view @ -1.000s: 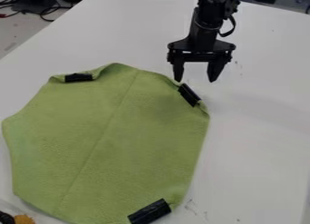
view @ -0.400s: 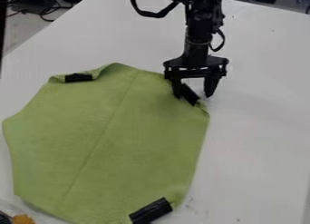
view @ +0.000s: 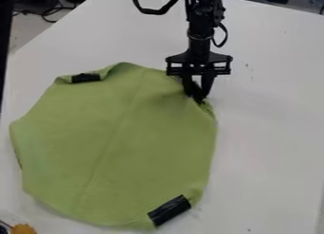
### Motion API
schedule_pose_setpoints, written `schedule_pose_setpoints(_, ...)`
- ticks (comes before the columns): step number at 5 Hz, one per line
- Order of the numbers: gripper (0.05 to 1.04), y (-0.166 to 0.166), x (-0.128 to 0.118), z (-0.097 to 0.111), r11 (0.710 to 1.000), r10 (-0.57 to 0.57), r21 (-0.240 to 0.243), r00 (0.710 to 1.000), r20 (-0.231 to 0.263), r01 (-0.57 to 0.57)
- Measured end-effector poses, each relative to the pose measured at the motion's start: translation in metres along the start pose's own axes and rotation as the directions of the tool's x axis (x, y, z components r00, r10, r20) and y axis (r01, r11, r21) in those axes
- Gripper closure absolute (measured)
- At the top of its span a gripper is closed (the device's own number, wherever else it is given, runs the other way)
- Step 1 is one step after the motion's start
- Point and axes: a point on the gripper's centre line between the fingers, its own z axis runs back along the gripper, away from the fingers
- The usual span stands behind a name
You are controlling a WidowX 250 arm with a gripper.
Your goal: Fold the cloth from top right to bottom left
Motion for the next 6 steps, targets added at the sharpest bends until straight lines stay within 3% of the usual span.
schedule_pose_setpoints(1, 0.935, -0.002, 0.01, 0.002, 0.998, -0.048, 0.041, 0.998, -0.042, 0.05)
schedule_pose_setpoints(2, 1.003, -0.011, 0.031, 0.025, 0.993, -0.09, 0.07, 0.996, -0.011, 0.09)
schedule_pose_setpoints(3, 1.006, -0.028, 0.034, 0.056, 0.993, -0.046, 0.109, 0.998, 0.034, 0.042)
schedule_pose_setpoints(4, 1.006, -0.017, 0.009, 0.07, 0.996, 0.029, 0.087, 0.998, 0.054, -0.034)
schedule_pose_setpoints(5, 1.006, 0.029, -0.011, 0.091, 0.988, 0.151, -0.002, 0.982, 0.114, -0.152)
schedule_pose_setpoints(6, 1.006, 0.064, -0.037, 0.099, 0.971, 0.241, -0.038, 0.959, 0.151, -0.238)
